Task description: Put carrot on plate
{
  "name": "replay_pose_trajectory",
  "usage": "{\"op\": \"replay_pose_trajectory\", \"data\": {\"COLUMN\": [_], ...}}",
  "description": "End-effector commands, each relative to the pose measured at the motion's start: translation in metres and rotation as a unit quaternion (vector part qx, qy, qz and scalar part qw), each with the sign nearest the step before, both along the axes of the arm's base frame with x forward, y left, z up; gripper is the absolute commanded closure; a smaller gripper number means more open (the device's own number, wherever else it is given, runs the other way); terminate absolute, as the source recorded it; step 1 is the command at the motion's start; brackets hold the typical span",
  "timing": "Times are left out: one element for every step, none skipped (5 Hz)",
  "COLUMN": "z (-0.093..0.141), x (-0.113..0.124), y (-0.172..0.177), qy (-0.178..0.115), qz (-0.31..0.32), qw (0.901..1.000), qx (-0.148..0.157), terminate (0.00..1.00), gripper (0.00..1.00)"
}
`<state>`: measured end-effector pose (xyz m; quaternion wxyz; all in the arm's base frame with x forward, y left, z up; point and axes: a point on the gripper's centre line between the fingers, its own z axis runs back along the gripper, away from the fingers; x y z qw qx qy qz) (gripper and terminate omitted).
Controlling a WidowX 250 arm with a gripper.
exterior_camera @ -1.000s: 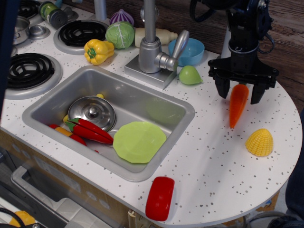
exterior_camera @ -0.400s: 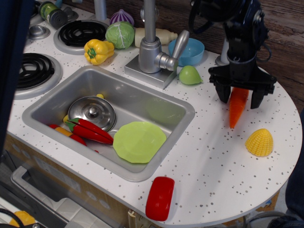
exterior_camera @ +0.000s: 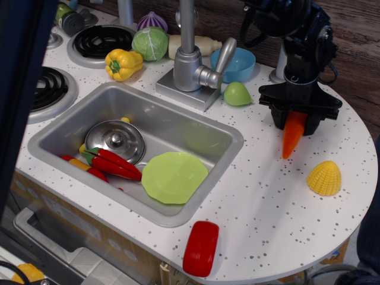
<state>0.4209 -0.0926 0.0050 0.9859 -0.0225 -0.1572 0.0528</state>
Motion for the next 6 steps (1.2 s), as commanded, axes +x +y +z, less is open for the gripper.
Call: {"op": "replay_pose_trajectory", "data": {"z": [0.044,0.067,0.068,0.057,0.034,0.014], "x": [-0.010,-0.031,-0.052,-0.071,-0.089,-0.107], "y": [0.008,0.039,0.074,0.095,0.109,0.115], "qy": [0.006,0.031,0.035,0.033,0.016,-0.008], "qz": [0.000,0.005,0.004,0.001,0.007,0.019], "qw": [0.9993,0.9960,0.9944,0.9942,0.9948,0.9951], "qx": [0.037,0.084,0.100,0.102,0.100,0.096], "terminate": [0.00,0.00,0.00,0.00,0.00,0.00], "gripper": [1.00,1.00,1.00,1.00,1.00,1.00]}}
